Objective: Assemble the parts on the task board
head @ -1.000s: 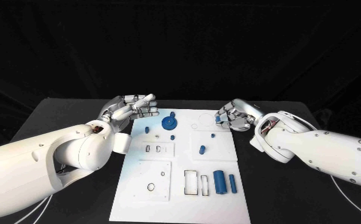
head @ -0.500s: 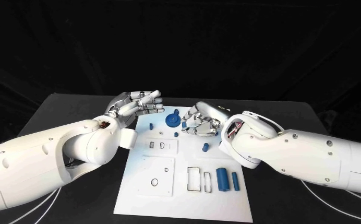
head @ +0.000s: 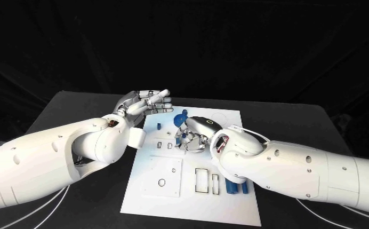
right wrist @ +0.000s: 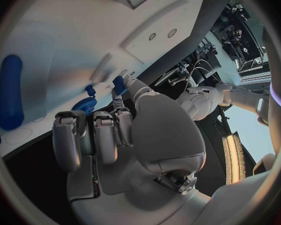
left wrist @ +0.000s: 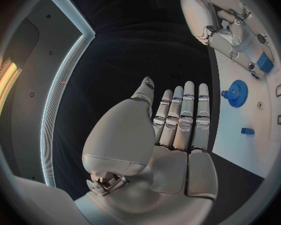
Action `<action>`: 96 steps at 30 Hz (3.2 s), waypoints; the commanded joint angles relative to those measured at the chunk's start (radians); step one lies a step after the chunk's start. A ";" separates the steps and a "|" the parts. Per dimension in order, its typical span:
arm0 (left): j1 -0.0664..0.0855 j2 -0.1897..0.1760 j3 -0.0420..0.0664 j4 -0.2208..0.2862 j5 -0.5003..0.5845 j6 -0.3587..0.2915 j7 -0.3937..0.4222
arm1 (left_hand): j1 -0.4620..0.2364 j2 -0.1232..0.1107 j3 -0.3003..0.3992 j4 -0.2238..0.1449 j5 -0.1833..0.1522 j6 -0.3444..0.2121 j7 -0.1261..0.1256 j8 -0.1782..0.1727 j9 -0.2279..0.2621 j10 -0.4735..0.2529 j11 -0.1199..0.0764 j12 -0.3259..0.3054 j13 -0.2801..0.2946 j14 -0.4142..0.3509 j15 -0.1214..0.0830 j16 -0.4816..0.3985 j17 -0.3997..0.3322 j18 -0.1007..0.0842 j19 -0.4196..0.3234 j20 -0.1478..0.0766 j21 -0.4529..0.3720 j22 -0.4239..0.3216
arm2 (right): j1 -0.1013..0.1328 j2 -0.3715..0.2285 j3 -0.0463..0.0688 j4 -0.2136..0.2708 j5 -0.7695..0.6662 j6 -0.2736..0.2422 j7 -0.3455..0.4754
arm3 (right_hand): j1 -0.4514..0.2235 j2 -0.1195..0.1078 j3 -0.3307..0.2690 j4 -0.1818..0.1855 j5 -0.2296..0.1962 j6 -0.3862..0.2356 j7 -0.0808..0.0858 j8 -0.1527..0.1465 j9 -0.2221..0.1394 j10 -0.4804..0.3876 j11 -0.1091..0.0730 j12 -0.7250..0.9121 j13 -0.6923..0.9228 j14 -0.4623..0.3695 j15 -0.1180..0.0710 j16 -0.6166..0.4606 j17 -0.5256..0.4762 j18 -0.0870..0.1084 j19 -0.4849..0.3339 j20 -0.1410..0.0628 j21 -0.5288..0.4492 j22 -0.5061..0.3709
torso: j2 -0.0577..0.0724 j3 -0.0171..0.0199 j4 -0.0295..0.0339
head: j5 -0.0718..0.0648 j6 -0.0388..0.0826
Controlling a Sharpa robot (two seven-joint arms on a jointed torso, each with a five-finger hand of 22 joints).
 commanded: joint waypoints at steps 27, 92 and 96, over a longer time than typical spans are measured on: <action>0.001 0.003 0.001 -0.001 0.004 0.015 0.005 | 0.004 0.004 -0.002 -0.007 0.003 0.001 0.006 -0.004 -0.001 0.001 0.007 -0.005 0.000 0.000 0.009 -0.004 0.001 0.005 -0.002 0.007 -0.006 -0.002 | -0.033 0.048 -0.001 -0.032 -0.100 0.046 -0.073 | -0.023 -0.010 -0.005 0.009 -0.003 0.013 -0.016 0.012 0.018 0.004 0.000 0.000 0.094 0.101 -0.007 0.003 0.251 -0.002 0.052 -0.008 -0.003 0.201 | 0.001 0.0020 -0.0004 | 0.009 -0.014; 0.001 0.000 0.001 -0.017 -0.077 0.046 -0.080 | 0.006 0.004 -0.015 -0.019 0.005 0.022 -0.004 -0.011 0.002 0.033 -0.006 -0.008 0.005 0.078 -0.014 0.019 0.027 0.006 0.072 -0.020 0.036 0.012 | -0.027 -0.026 0.002 0.041 -0.071 -0.100 -0.022 | -0.052 -0.119 -0.270 0.162 -0.087 -0.137 0.043 -0.067 -0.017 -0.073 0.054 -0.067 0.027 0.096 0.040 -0.006 0.230 0.011 0.022 0.033 -0.053 0.168 | -0.002 0.0030 -0.0008 | 0.010 -0.010; 0.001 0.000 0.001 -0.037 -0.224 0.097 -0.188 | 0.001 0.005 -0.024 -0.015 0.008 0.094 -0.042 0.019 0.017 0.158 -0.055 0.045 0.032 0.233 -0.070 0.103 0.077 0.008 0.176 -0.064 0.100 0.038 | -0.002 -0.107 0.008 0.096 0.049 -0.137 0.126 | 0.007 -0.074 -0.252 0.158 -0.077 -0.126 0.040 -0.056 -0.014 -0.078 0.052 -0.070 0.023 0.090 0.039 -0.017 0.209 0.021 -0.001 0.034 -0.090 0.141 | -0.009 0.0047 -0.0030 | 0.014 -0.009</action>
